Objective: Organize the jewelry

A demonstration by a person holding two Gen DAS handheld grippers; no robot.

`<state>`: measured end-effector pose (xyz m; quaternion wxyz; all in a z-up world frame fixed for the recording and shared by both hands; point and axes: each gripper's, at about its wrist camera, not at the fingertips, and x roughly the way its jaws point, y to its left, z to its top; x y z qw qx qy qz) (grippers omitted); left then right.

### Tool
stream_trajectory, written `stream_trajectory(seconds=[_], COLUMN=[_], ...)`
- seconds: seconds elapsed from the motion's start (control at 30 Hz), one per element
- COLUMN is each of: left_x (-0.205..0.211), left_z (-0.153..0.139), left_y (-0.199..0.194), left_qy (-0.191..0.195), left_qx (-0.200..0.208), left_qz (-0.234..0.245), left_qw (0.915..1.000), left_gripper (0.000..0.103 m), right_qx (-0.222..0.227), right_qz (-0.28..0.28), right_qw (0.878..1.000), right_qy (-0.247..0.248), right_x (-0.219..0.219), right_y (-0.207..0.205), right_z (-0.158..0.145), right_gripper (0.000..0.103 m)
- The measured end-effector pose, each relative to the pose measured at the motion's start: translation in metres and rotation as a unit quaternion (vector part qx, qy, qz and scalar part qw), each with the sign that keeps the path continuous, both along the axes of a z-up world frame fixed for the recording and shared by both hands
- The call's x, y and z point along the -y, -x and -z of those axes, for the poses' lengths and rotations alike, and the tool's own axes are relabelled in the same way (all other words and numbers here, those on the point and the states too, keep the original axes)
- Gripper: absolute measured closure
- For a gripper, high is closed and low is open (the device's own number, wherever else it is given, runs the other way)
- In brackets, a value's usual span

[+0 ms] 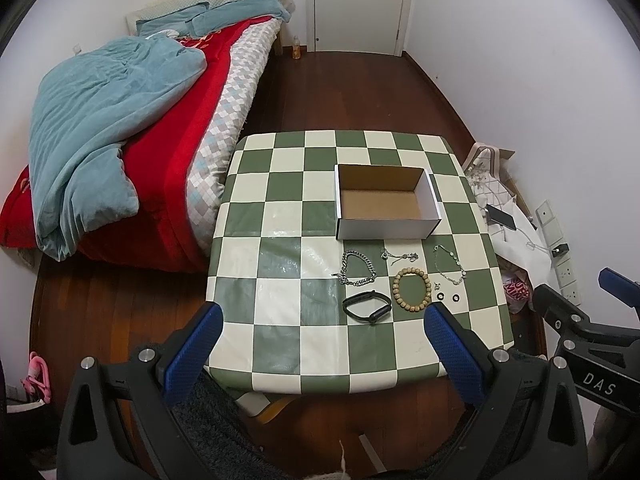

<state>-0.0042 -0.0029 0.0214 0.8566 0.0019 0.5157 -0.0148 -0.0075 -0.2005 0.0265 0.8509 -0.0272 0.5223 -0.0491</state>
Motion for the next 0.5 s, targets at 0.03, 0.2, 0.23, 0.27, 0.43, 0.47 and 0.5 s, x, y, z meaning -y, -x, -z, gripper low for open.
stream_trajectory(seconds=[0.03,0.2,0.23,0.27,0.43,0.47,0.5], left_x=[0.0002,-0.0009,-0.0006,-0.0001,0.0004,-0.0009,-0.0009], left_z=[0.0,-0.0028,-0.0038,-0.0047,-0.0059,-0.0056,-0.0055], left_y=[0.0,0.0018,0.0014,0.0009,0.001,0.003,0.0032], left_qy=[-0.001,-0.001,-0.001,-0.002,-0.002,-0.001,-0.001], left_qx=[0.0,0.003,0.005,0.005,0.006,0.006,0.007], left_qz=[0.0,0.0,0.0,0.0,0.0,-0.001,-0.001], left_qw=[1.0,1.0,1.0,1.0,1.0,1.0,1.0], left_gripper=[0.0,0.0,0.0,0.0,0.0,0.0,0.0], right_qx=[0.0,0.0,0.001,0.001,0.003,0.004,0.003], right_qz=[-0.001,-0.001,-0.001,-0.001,-0.001,-0.001,-0.001], right_qw=[1.0,1.0,1.0,1.0,1.0,1.0,1.0], right_qy=[0.001,0.001,0.001,0.0,0.001,0.0,0.0], right_x=[-0.0001,-0.0001,0.0002,0.0004,0.0002,0.0004,0.0001], right_y=[-0.0001,0.0005,0.0003,0.0003,0.0,-0.0001,0.0001], right_z=[-0.0005,-0.0002,-0.0006,-0.0008,-0.0033,-0.0034,-0.0033], right_gripper=[0.0,0.0,0.0,0.0,0.0,0.0,0.0])
